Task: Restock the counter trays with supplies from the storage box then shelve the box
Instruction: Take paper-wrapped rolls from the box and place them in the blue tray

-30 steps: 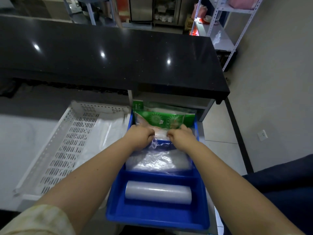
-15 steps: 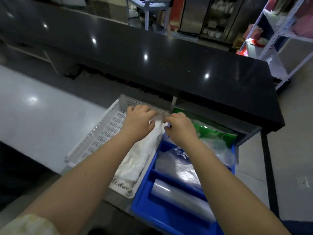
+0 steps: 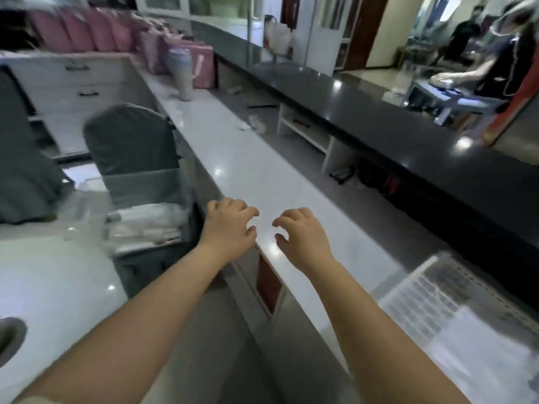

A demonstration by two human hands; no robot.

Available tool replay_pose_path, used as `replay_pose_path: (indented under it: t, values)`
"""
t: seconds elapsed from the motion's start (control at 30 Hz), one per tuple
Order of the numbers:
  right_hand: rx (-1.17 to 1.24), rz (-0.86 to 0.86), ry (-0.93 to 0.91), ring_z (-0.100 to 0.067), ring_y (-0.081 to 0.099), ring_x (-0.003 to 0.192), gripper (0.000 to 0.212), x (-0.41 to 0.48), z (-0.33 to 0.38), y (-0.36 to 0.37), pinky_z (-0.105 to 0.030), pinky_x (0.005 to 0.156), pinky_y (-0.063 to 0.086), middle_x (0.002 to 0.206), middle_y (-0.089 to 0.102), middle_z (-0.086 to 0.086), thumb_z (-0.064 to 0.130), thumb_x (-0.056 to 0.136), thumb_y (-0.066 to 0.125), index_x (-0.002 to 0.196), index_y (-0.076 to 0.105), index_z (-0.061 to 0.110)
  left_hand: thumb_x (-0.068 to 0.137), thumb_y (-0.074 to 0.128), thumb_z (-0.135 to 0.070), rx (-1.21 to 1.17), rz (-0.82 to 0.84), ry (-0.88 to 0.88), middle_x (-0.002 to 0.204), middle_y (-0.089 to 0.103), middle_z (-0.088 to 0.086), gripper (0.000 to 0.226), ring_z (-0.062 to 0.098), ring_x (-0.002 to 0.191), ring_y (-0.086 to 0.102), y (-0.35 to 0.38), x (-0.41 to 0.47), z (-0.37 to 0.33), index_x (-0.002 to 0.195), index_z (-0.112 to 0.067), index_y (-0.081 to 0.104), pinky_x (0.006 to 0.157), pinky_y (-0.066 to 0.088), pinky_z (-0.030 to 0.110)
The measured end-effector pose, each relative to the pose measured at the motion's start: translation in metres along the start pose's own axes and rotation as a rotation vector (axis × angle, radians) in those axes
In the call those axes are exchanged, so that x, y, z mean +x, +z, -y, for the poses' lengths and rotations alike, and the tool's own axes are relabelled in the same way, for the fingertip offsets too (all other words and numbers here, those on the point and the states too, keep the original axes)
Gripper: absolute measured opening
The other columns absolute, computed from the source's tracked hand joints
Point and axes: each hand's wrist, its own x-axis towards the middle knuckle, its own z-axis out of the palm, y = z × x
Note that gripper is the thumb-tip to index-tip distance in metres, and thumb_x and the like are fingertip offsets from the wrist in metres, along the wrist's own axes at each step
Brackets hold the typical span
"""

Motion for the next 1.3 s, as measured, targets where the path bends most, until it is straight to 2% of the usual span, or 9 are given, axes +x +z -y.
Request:
replay_pose_path:
  t: [0.17,0.33,0.43,0.63,0.8,1.0,1.2,1.3]
  values:
    - [0.053,0.068,-0.162,-0.037,0.058,0.087,0.018,0.098,0.107,0.083,-0.044,0.068,0.051,0.090,0.069,-0.010,0.010,0.071,0.067,0.088,0.073,0.010,0.078,0.060,-0.034,0.085,-0.004,-0.187,0.109,0.064,0.000,0.033,0.027,0.104,0.052,-0.019,-0.014,0.167,0.110,-0.028,0.065,0.088,0.034,0.041]
    - [0.026,0.275,-0.260,-0.029,0.049,0.106,0.031,0.148,0.171,0.165,-0.041,0.084,0.046,0.112,0.063,-0.002,0.021,0.085,0.055,0.113,0.066,0.018,0.077,0.058,-0.038,0.072,0.139,-0.389,0.115,0.059,-0.001,0.037,0.026,0.109,0.047,0.003,-0.045,0.274,0.114,-0.033,0.062,0.090,0.033,0.041]
    - [0.079,0.293,-0.283,-0.029,0.048,0.109,0.033,0.189,0.191,0.198,-0.041,0.085,0.045,0.116,0.063,-0.002,0.020,0.085,0.058,0.116,0.065,0.019,0.077,0.058,-0.038,0.057,0.140,-0.492,0.115,0.057,-0.001,0.040,0.025,0.108,0.046,0.016,-0.050,0.327,0.118,-0.034,0.060,0.090,0.034,0.040]
    - [0.151,0.363,-0.315,-0.029,0.050,0.105,0.031,0.275,0.202,0.277,-0.039,0.085,0.046,0.114,0.065,-0.002,0.017,0.082,0.066,0.113,0.066,0.017,0.080,0.056,-0.037,0.059,0.159,-0.595,0.120,0.055,-0.001,0.044,0.024,0.111,0.044,0.050,-0.021,0.415,0.123,-0.032,0.056,0.093,0.033,0.040]
    - [0.208,0.478,-0.260,-0.026,0.048,0.110,0.031,0.350,0.187,0.359,-0.039,0.091,0.044,0.115,0.063,-0.001,0.021,0.084,0.065,0.115,0.065,0.020,0.084,0.053,-0.039,0.071,0.255,-0.648,0.124,0.053,-0.002,0.042,0.023,0.115,0.042,0.099,0.020,0.482,0.126,-0.032,0.053,0.098,0.031,0.041]
    - [0.219,0.733,-0.227,-0.028,0.046,0.116,0.035,0.427,0.181,0.446,-0.042,0.095,0.043,0.124,0.060,-0.002,0.020,0.084,0.064,0.118,0.062,0.022,0.083,0.054,-0.038,0.019,0.437,-0.755,0.126,0.053,0.000,0.043,0.023,0.114,0.042,0.156,0.068,0.542,0.125,-0.032,0.054,0.094,0.029,0.040]
    - [0.189,0.928,-0.204,-0.028,0.042,0.121,0.038,0.479,0.193,0.520,-0.040,0.098,0.039,0.128,0.057,-0.004,0.021,0.084,0.063,0.122,0.059,0.021,0.083,0.057,-0.039,-0.044,0.539,-0.743,0.126,0.054,0.001,0.041,0.025,0.116,0.042,0.199,0.089,0.611,0.123,-0.031,0.057,0.093,0.026,0.038]
    - [0.144,1.020,-0.121,-0.028,0.039,0.123,0.042,0.489,0.195,0.552,-0.041,0.100,0.038,0.130,0.054,-0.003,0.024,0.084,0.063,0.125,0.055,0.024,0.084,0.054,-0.039,-0.060,0.664,-0.659,0.127,0.051,0.001,0.043,0.025,0.118,0.040,0.227,0.102,0.647,0.126,-0.031,0.053,0.096,0.027,0.040]
